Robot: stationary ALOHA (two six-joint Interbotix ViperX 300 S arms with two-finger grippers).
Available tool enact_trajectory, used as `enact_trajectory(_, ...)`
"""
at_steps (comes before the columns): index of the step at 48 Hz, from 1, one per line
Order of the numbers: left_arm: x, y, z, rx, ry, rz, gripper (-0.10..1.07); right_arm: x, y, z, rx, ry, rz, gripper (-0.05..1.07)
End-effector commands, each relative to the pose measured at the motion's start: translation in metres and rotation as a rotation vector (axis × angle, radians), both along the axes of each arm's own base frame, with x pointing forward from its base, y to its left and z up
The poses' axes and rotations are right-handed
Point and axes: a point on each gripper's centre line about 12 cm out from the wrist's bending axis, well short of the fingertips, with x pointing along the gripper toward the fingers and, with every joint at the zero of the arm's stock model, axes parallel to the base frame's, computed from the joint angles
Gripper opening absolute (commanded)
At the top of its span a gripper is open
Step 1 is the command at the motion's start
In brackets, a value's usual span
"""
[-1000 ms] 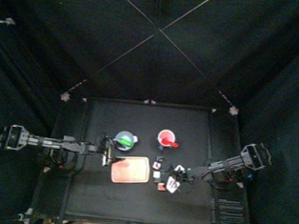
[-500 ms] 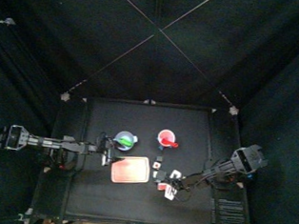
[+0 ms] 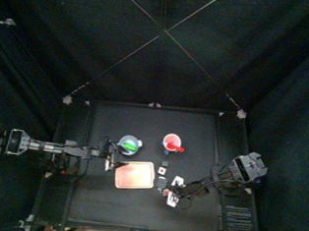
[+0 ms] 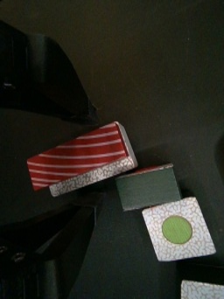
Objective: Grab salmon sushi
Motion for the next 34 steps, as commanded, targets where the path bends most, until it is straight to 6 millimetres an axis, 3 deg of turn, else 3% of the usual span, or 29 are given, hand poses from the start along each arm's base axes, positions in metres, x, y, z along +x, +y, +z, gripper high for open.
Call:
enact_trajectory(1,0.002,0.001,0.005,0.001,-0.022,0.004,0.96,0.004,0.003,0.008,0.006,-0.024,0.005,0.94)
enact_trajectory(9,0.002,0.001,0.005,0.001,-0.02,0.004,0.96,0.003,0.004,0.007,0.003,-0.017,0.008,0.89)
enact_trajectory(23,0.002,0.001,0.005,-0.001,-0.019,0.004,0.96,0.001,0.005,0.006,0.002,-0.008,0.009,0.66)
enact_trajectory(34,0.002,0.001,0.004,-0.001,-0.019,0.004,0.96,0.003,0.011,0.03,0.011,-0.057,0.025,0.62)
